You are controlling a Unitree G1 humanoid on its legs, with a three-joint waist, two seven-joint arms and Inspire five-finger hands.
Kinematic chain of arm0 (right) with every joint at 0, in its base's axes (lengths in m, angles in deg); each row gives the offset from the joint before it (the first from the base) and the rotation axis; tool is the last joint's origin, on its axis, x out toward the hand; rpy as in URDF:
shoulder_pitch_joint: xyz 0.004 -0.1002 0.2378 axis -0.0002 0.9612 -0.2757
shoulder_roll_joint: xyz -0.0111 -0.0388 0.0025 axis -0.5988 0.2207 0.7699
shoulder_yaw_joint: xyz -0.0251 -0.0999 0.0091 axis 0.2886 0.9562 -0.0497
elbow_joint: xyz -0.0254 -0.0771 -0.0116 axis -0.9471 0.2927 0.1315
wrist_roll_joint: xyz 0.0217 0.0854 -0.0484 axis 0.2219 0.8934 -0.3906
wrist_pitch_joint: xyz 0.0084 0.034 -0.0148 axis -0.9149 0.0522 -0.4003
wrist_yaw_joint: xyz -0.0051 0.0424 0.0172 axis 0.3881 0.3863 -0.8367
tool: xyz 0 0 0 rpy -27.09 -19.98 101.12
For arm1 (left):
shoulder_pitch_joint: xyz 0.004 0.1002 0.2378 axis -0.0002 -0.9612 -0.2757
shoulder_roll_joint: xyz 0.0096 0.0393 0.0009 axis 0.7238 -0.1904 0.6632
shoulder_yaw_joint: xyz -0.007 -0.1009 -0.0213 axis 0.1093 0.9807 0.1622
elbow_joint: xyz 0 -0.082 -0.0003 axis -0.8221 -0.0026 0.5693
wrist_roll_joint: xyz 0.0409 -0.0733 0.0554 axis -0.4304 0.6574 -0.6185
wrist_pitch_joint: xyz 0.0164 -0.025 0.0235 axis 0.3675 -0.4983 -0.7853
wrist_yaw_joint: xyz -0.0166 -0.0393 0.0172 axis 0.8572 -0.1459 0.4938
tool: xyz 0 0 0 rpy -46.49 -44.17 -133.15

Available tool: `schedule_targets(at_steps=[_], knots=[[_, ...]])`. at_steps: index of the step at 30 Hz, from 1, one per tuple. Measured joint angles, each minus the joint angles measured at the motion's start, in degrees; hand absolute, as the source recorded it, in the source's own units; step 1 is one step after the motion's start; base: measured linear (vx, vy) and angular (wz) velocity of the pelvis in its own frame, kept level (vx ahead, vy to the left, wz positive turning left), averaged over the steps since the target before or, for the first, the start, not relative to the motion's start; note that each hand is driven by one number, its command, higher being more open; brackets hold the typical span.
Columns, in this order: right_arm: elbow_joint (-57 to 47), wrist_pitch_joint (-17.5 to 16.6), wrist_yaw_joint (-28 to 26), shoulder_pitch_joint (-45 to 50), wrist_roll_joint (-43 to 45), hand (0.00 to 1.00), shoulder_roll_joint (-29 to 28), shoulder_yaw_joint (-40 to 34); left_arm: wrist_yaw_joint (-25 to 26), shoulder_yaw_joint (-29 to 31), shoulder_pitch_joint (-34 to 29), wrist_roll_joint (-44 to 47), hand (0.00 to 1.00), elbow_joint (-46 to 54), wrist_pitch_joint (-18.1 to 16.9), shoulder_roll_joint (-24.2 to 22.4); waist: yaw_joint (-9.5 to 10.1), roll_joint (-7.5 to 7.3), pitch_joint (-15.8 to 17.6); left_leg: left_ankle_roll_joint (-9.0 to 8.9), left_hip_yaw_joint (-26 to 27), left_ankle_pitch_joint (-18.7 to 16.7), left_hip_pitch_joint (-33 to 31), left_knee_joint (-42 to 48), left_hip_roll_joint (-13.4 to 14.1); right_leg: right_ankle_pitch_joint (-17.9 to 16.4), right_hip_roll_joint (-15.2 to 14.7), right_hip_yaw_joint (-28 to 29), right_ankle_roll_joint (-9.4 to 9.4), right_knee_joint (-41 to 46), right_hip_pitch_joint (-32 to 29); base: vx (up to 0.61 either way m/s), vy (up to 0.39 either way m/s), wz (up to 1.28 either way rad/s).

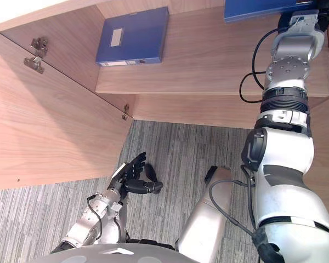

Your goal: Walk over to the cabinet, pick up the folder, carry it to the office cabinet, place the folder inside the office cabinet, then close the office cabinet door

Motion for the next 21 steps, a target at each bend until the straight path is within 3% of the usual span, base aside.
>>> schedule_targets(at_steps=[21], knots=[[2.4,1.2,-0.9,9.8,0.1,0.00,-1.2,-3.9,0.3,1.6,2.2,0.2,1.00,2.3,-0.1,0.1,0.31,0.30,1.2,0.02,0.3,-1.1,-2.9,3.7,0.7,-1.2,0.0,2.3,-0.18,3.9,-4.3,0.00,0.002,-0.01]])
